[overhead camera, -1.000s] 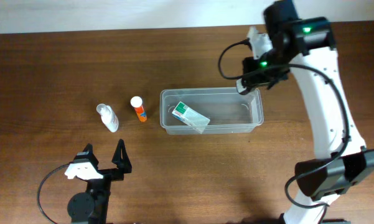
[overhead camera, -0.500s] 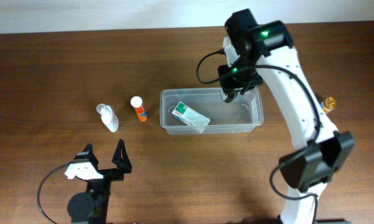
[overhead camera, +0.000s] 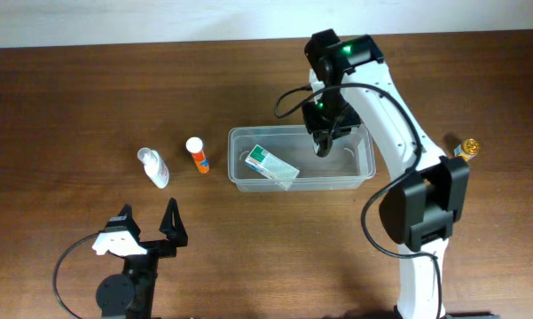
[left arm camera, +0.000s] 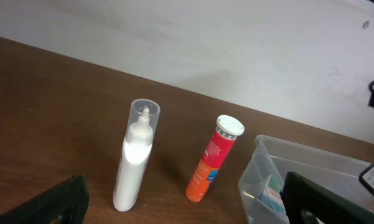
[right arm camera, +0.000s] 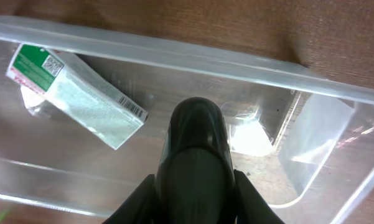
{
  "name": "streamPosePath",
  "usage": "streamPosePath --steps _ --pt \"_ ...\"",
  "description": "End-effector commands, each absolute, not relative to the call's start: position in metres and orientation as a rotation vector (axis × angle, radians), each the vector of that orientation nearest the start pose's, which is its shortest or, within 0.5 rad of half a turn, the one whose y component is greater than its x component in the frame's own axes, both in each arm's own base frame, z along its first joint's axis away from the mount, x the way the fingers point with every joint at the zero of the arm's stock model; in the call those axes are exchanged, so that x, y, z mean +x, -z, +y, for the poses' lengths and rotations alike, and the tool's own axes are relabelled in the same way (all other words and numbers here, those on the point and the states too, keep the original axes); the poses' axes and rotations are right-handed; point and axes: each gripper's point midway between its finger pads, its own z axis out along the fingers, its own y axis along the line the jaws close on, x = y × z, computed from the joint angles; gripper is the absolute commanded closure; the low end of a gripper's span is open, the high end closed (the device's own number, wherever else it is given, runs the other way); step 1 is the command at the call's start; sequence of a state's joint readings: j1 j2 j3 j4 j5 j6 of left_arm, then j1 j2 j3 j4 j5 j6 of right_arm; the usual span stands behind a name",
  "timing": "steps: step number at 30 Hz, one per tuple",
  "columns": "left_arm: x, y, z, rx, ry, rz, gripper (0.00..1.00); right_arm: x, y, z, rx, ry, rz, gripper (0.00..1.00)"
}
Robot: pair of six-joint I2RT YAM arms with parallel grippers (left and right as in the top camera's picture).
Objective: Pack container
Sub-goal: 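Carry the black bottle into the container and set it upright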
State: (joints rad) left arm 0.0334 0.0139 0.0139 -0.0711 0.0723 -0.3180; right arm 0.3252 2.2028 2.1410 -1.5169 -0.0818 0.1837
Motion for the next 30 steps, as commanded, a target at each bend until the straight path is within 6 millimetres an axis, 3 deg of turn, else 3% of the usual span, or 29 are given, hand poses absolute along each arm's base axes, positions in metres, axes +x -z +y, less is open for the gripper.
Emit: streamPosePath --steps 1,11,20,30 --pt "0.246 -0.159 -0.005 -0.237 0.289 1.631 0.01 0.398 -0.120 0.151 -0.208 -0.098 3.161 0.73" --pt "0.246 -0.159 -0.005 -0.237 0.289 1.631 0.01 0.398 -0.109 0.154 -0.139 -0.095 3.180 0.73" --pt "0.246 -0.159 -0.005 -0.237 0.289 1.631 0.00 0.393 -0.078 0.151 -0.138 -0.075 3.212 0.73" --pt "0.246 -0.159 -0.005 -0.237 0.289 1.630 0.01 0.401 -0.075 0.154 -0.110 -0.090 3.180 0.72"
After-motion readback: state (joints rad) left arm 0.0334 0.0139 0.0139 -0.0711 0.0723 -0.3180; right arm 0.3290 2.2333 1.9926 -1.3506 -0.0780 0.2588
